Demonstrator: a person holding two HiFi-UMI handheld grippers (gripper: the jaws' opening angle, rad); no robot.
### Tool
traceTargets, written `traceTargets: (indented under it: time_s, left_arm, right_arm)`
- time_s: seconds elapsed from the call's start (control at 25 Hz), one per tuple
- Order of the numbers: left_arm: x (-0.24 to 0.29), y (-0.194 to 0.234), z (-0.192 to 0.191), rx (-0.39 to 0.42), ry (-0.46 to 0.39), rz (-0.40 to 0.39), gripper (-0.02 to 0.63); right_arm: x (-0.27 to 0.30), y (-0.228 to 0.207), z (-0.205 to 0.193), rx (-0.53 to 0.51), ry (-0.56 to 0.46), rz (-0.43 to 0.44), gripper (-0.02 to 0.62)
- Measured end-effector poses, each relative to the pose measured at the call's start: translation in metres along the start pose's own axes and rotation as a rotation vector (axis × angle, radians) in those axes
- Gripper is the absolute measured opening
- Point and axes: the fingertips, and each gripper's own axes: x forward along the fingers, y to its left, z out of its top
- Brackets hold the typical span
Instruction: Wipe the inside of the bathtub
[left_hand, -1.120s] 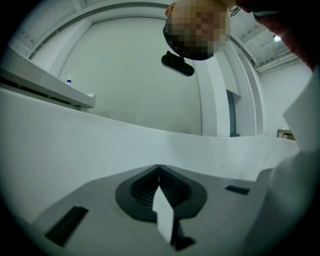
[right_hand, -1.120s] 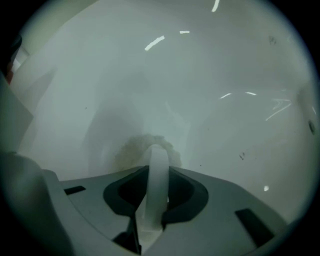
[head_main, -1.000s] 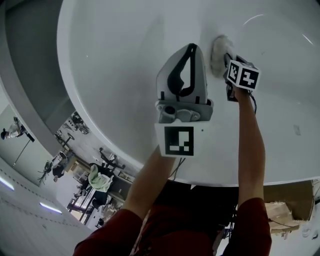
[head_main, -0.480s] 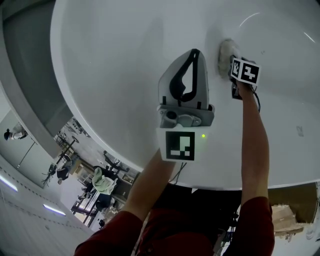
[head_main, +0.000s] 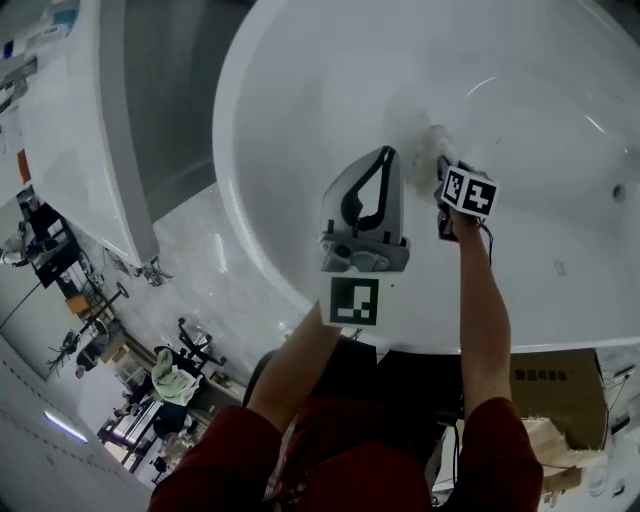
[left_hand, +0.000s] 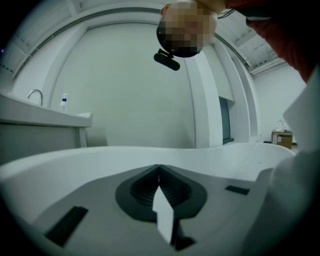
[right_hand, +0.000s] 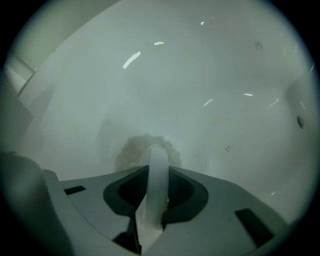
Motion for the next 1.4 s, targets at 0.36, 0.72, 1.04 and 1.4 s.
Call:
traceTargets:
  time_s: [0.36,0.72,1.04,1.4]
  left_arm:
    - [-0.098,0.033,0.083,0.026,-0.064,0.067,0.015]
    - [-0.185,0.108,0.115,-0.031,-0.023,0.222,0.014]
    - [-0.227,0.147,0.129,-0.091,-0.179,0.334,0.015]
    - [-0.212,0.134,0.110,-0.078,-0.096,0.280,0.015]
  right_arm:
    - [-0.153,0.143,0.011,-0.241,-0.059,0.131,0.098]
    - [-0.229,0.277,-0.023,-0.406,-0.020,0.249,0.098]
    - [-0.219,0.310,-0.085,-0.477,0.049,0.222,0.098]
    - [-0.189,0.282,-0.084,-0.392,0.103,0.218,0.098]
